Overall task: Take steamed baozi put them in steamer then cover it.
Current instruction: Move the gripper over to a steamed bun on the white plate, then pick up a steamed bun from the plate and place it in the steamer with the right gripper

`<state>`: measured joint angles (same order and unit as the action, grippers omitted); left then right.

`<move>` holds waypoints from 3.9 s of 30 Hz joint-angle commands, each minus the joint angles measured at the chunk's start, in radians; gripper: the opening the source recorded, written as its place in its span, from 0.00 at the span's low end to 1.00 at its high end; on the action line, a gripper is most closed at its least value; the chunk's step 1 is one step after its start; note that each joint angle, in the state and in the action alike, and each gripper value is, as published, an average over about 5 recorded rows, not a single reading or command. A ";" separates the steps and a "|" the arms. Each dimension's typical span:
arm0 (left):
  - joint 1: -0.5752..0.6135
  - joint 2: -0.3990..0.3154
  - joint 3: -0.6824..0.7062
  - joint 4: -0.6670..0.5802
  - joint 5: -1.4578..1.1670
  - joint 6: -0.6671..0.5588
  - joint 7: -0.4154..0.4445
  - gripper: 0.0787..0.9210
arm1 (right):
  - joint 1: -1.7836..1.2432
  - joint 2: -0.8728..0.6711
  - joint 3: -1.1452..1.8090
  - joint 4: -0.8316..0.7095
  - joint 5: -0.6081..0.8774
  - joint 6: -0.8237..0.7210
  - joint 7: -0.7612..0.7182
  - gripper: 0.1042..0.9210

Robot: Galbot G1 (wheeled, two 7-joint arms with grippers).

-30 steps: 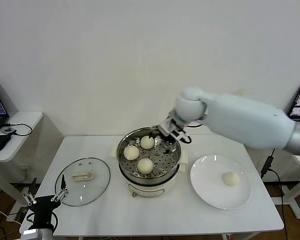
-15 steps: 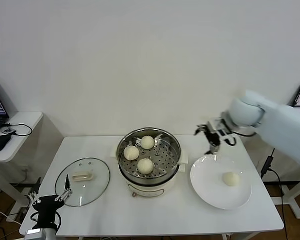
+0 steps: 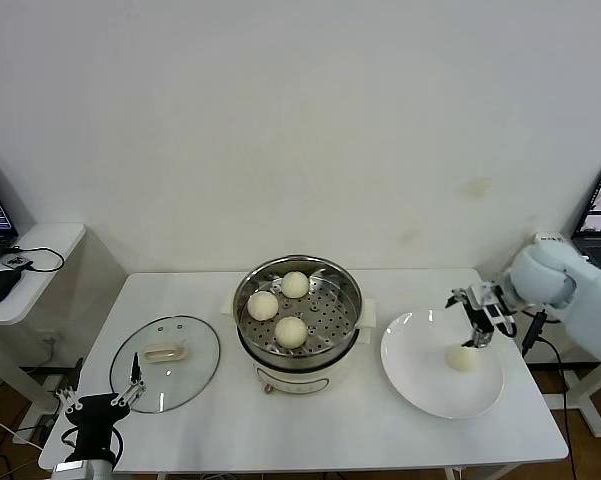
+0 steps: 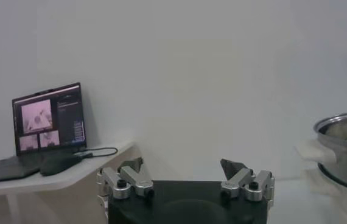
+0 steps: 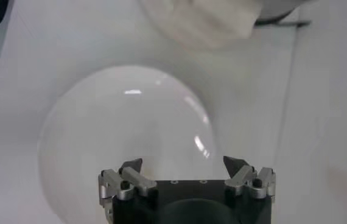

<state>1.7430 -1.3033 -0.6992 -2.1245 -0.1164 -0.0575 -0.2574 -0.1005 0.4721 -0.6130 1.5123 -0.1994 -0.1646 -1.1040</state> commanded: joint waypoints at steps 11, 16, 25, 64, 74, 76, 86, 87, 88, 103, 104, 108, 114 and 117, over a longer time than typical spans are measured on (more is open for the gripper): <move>0.003 -0.004 -0.005 0.016 0.005 0.001 0.000 0.88 | -0.251 0.098 0.157 -0.186 -0.179 0.040 0.008 0.88; 0.001 -0.001 -0.005 0.020 0.004 0.000 0.000 0.88 | -0.241 0.138 0.157 -0.214 -0.192 0.045 0.016 0.88; -0.004 0.001 -0.005 0.022 0.002 0.001 0.001 0.88 | -0.228 0.178 0.153 -0.243 -0.207 0.033 0.026 0.88; -0.029 -0.001 0.010 0.030 -0.003 0.014 -0.001 0.88 | 0.569 0.145 -0.346 0.054 0.275 -0.169 -0.011 0.61; -0.041 -0.009 0.024 0.017 -0.004 0.018 0.000 0.88 | 0.750 0.374 -0.514 0.089 0.602 -0.371 0.128 0.63; -0.040 -0.008 0.022 0.017 -0.005 0.017 0.000 0.88 | 0.737 0.414 -0.527 0.081 0.652 -0.410 0.164 0.63; -0.030 -0.003 0.002 0.014 -0.011 0.012 -0.003 0.88 | 0.599 0.564 -0.562 0.000 0.702 -0.552 0.324 0.64; -0.029 -0.003 0.002 0.014 -0.010 0.011 -0.003 0.88 | 0.589 0.570 -0.566 -0.006 0.697 -0.557 0.331 0.64; -0.029 -0.002 0.002 0.014 -0.009 0.011 -0.003 0.88 | 0.579 0.575 -0.570 -0.014 0.692 -0.560 0.337 0.64; -0.031 0.003 -0.003 0.017 -0.009 0.007 -0.004 0.88 | 0.458 0.585 -0.554 -0.120 0.555 -0.561 0.367 0.63; -0.031 0.003 -0.003 0.016 -0.009 0.007 -0.004 0.88 | 0.454 0.585 -0.551 -0.123 0.552 -0.561 0.366 0.63; -0.034 0.002 -0.003 0.014 -0.007 0.009 -0.003 0.88 | 0.442 0.584 -0.542 -0.124 0.547 -0.561 0.364 0.63; -0.035 0.001 -0.002 0.014 -0.006 0.010 -0.004 0.88 | 0.437 0.572 -0.533 -0.118 0.547 -0.561 0.365 0.65; -0.034 0.000 -0.002 0.013 -0.006 0.010 -0.004 0.88 | 0.441 0.553 -0.521 -0.098 0.552 -0.561 0.366 0.72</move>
<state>1.7076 -1.3034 -0.7008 -2.1105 -0.1237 -0.0488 -0.2610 0.3564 1.0329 -1.1433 1.4091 0.3585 -0.7152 -0.7499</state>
